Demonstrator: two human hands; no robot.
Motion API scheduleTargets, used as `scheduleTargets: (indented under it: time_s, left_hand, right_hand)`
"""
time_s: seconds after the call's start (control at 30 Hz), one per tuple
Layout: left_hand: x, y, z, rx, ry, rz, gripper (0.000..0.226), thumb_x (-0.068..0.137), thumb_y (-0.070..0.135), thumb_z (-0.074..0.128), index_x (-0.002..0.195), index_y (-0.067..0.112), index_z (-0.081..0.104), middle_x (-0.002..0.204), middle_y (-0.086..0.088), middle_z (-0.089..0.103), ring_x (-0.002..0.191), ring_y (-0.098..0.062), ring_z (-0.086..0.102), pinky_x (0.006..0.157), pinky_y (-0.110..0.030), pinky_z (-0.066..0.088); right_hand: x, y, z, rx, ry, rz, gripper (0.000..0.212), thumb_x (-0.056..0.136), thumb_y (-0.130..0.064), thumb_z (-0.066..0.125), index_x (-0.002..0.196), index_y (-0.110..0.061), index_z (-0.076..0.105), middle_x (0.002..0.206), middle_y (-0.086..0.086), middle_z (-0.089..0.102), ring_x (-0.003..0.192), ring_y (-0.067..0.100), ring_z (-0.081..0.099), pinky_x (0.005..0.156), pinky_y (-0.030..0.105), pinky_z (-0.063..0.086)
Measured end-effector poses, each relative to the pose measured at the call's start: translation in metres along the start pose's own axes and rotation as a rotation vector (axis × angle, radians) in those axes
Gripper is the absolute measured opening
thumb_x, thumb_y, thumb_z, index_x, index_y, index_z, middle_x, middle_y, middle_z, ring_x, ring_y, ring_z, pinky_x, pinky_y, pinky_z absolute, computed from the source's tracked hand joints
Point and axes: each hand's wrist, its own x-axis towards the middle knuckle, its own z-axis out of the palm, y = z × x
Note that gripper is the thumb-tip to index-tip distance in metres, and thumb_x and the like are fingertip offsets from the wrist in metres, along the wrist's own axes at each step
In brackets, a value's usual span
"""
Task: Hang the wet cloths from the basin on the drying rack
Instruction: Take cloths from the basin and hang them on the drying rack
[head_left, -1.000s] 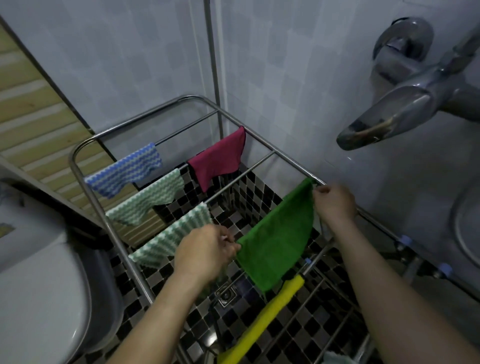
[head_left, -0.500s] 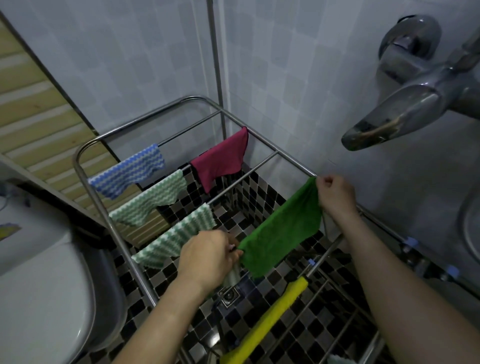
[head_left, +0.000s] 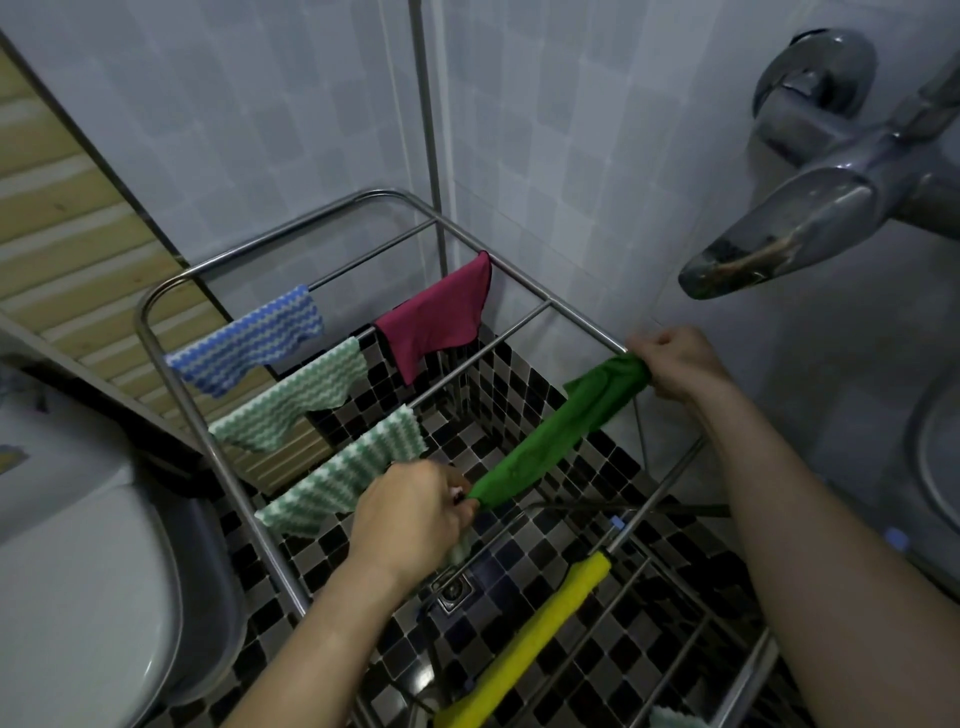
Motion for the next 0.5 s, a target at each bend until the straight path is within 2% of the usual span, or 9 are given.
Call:
scheduleTargets:
  time_s: [0.07,0.17,0.2,0.27,0.33,0.4,0.43,0.47,0.5]
  left_hand:
    - [0.001,-0.001,0.0,-0.01,-0.003,-0.007,0.013,0.088,0.037,0.067,0.098,0.031,0.073,0.067,0.011,0.069,0.052,0.0,0.062,0.056,-0.025,0.057]
    - [0.001,-0.001,0.0,-0.037,-0.017,-0.019,0.013,0.087,0.038,0.067,0.097,0.031,0.073,0.07,0.012,0.07,0.057,-0.002,0.065,0.062,-0.029,0.059]
    - [0.002,0.0,0.0,-0.055,-0.019,-0.023,0.013,0.087,0.038,0.068,0.096,0.031,0.073,0.07,0.012,0.07,0.058,-0.002,0.066,0.062,-0.029,0.059]
    - [0.002,0.0,-0.001,-0.047,-0.012,-0.022,0.013,0.087,0.038,0.068,0.097,0.031,0.073,0.07,0.012,0.07,0.056,-0.001,0.064,0.06,-0.025,0.057]
    - [0.0,0.0,-0.001,-0.046,-0.01,-0.018,0.014,0.087,0.037,0.068,0.097,0.029,0.073,0.07,0.011,0.069,0.055,0.0,0.063,0.058,-0.023,0.055]
    - [0.0,-0.001,-0.001,-0.056,-0.012,-0.016,0.015,0.087,0.037,0.068,0.098,0.028,0.074,0.073,0.01,0.07,0.057,0.001,0.063,0.058,-0.022,0.056]
    - [0.0,-0.001,-0.001,-0.057,-0.014,-0.018,0.015,0.087,0.037,0.068,0.098,0.029,0.073,0.074,0.01,0.07,0.057,0.001,0.062,0.056,-0.018,0.053]
    - [0.0,-0.002,-0.001,-0.074,-0.022,-0.025,0.014,0.087,0.036,0.069,0.098,0.028,0.073,0.073,0.009,0.07,0.054,0.001,0.061,0.051,-0.014,0.048]
    - [0.001,-0.002,-0.001,-0.122,-0.03,-0.039,0.012,0.087,0.033,0.07,0.097,0.027,0.073,0.071,0.007,0.07,0.05,0.001,0.06,0.046,-0.01,0.042]
  right_hand:
    - [-0.003,-0.003,-0.005,-0.098,-0.084,0.005,0.039,0.084,-0.037,0.07,0.062,-0.008,0.056,0.059,0.009,0.051,0.049,0.019,0.046,0.047,0.025,0.036]
    - [-0.003,-0.006,-0.01,-0.226,-0.109,-0.035,0.034,0.083,-0.027,0.074,0.06,-0.009,0.056,0.06,0.007,0.052,0.057,0.02,0.049,0.05,0.026,0.033]
    - [-0.001,-0.005,-0.009,-0.161,-0.112,-0.038,0.026,0.084,-0.022,0.072,0.065,-0.009,0.062,0.064,0.007,0.056,0.06,0.019,0.051,0.049,0.024,0.035]
    - [-0.001,-0.006,-0.004,0.085,-0.139,0.036,0.012,0.089,-0.015,0.066,0.077,-0.012,0.067,0.064,0.005,0.054,0.053,0.015,0.047,0.037,0.015,0.032]
    - [0.001,-0.003,0.003,0.238,-0.151,0.147,0.014,0.09,-0.013,0.061,0.077,-0.013,0.064,0.058,0.005,0.046,0.039,0.011,0.036,0.03,0.01,0.021]
    - [0.003,-0.002,0.008,0.265,-0.105,0.179,0.013,0.089,-0.01,0.06,0.077,-0.011,0.064,0.057,0.006,0.045,0.031,0.007,0.036,0.03,0.009,0.021]
    - [0.004,-0.003,0.009,0.24,-0.069,0.159,0.01,0.088,-0.008,0.06,0.081,-0.01,0.067,0.06,0.009,0.05,0.035,0.008,0.043,0.031,0.011,0.026]
    - [0.006,-0.003,0.011,0.177,-0.024,0.116,0.009,0.088,-0.009,0.061,0.087,-0.01,0.07,0.068,0.012,0.06,0.048,0.013,0.055,0.037,0.014,0.037]
    - [0.008,-0.003,0.013,0.065,0.02,0.069,0.01,0.087,-0.013,0.062,0.091,-0.013,0.072,0.083,0.015,0.068,0.067,0.021,0.063,0.051,0.019,0.047]
